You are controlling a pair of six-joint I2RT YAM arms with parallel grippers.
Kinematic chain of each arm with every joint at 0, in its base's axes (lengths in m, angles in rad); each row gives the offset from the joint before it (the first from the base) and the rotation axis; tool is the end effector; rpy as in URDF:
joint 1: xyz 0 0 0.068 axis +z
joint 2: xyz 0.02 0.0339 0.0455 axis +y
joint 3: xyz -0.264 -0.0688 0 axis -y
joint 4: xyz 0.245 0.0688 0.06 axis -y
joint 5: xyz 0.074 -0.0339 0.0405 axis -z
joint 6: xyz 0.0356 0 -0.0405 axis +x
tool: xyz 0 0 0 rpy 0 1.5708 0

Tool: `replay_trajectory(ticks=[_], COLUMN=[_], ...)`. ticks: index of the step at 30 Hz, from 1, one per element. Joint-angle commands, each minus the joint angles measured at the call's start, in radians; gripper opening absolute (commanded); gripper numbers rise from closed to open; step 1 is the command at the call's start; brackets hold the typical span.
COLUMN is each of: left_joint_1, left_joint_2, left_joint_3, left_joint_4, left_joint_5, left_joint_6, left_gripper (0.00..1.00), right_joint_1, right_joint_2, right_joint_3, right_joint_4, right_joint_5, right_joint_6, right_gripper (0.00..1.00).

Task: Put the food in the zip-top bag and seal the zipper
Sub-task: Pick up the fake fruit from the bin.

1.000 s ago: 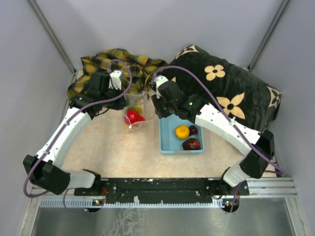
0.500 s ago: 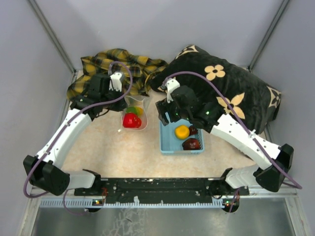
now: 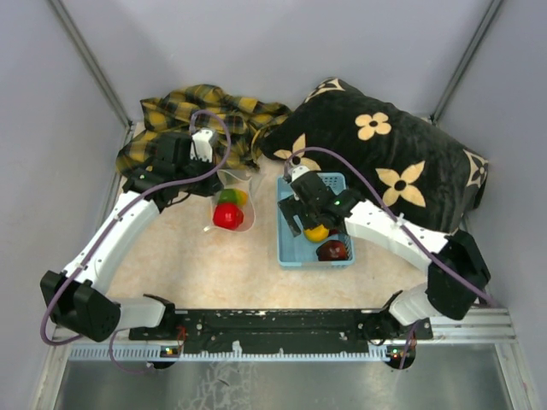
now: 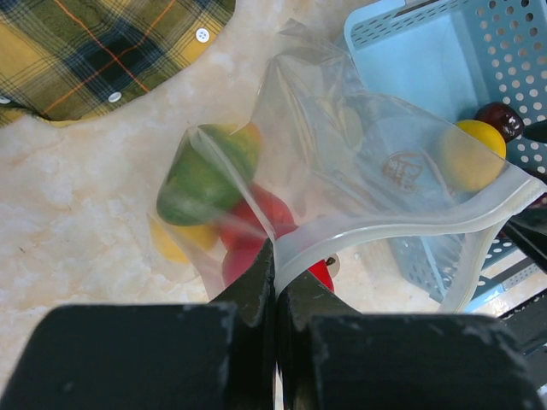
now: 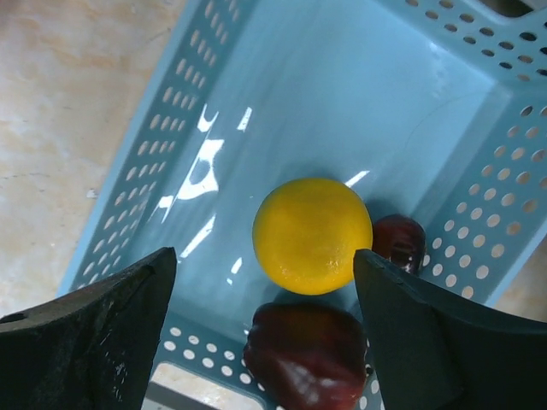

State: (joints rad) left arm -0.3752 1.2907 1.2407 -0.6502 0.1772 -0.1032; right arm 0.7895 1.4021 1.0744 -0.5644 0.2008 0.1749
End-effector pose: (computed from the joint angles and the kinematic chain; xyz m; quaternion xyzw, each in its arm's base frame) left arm 0.2565 -0.1077 0.3446 0.1594 0.8898 -0.1775 0.3891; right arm 0.2130 0.2047 0.2669 -0.2520 0.9044 0.0698 0.3373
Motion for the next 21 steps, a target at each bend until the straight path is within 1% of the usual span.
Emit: replay_trajectory(ticks=[1, 9, 15, 21], left_joint_1=[0.005, 0.005, 0.006, 0.006], left_joint_2=[-0.026, -0.025, -0.025, -0.027], left_joint_3=[-0.01, -0.015, -0.017, -0.018], left_joint_4=[0.038, 0.041, 0.044, 0.046], left_joint_5=[0.029, 0.034, 0.037, 0.039], left_joint_6=[0.013, 0.013, 0.013, 0.012], left_gripper=[0.0, 0.0, 0.0, 0.0], right_joint_1=[-0.007, -0.018, -0.033, -0.037], right_joint_2=[0.056, 0.144, 0.2, 0.229], right_joint_3=[-0.012, -0.034, -0.048, -0.053], right_joint_4=[0.076, 0.07, 0.087, 0.098], right_joint_5=[0.06, 0.111, 0.103, 0.098], right_joint_6=[-0.018, -0.017, -0.018, -0.024], right_gripper=[0.85, 0.87, 0.87, 0.79])
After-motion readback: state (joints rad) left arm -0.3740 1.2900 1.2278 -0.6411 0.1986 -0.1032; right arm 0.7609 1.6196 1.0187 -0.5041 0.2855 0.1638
